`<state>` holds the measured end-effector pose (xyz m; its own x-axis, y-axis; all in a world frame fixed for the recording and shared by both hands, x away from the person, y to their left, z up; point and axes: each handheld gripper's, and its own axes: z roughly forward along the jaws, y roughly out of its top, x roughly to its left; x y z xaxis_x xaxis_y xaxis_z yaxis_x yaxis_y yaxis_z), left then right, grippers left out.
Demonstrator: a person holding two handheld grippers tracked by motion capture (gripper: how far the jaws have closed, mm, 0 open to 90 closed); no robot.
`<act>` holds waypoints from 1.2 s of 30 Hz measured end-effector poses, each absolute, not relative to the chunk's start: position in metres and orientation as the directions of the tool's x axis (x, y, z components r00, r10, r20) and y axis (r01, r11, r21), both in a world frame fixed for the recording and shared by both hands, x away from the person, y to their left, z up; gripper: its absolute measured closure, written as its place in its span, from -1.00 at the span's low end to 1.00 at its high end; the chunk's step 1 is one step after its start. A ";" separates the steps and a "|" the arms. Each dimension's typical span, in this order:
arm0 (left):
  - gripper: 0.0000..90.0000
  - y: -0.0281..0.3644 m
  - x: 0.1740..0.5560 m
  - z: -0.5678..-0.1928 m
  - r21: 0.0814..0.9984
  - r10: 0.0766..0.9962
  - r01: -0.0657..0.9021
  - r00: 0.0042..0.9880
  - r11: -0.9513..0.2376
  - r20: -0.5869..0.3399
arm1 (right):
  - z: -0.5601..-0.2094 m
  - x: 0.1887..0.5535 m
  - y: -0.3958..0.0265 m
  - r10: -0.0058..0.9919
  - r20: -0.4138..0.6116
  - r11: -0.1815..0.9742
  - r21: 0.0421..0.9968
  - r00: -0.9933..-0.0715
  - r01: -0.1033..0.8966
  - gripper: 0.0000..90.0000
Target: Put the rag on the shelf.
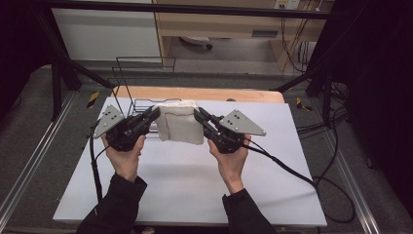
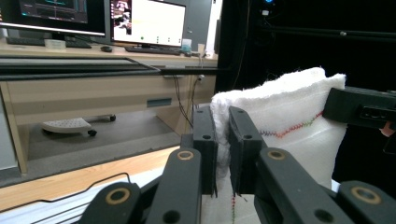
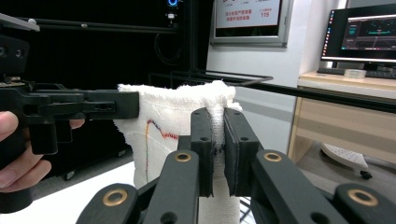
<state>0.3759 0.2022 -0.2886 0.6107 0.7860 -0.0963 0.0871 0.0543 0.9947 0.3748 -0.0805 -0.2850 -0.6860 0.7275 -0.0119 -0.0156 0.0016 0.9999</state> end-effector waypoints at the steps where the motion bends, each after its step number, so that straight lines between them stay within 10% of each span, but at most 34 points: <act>1: 0.84 0.205 0.376 -0.287 0.995 0.792 0.081 0.604 0.055 -0.093 | -0.284 0.376 -0.079 0.726 -0.012 0.001 1.000 -0.687 -0.016 0.86; 36: 0.84 0.249 0.400 -0.253 0.994 0.826 0.030 0.553 0.109 -0.108 | -0.256 0.406 -0.025 0.718 -0.031 -0.035 0.996 -0.695 -0.081 0.86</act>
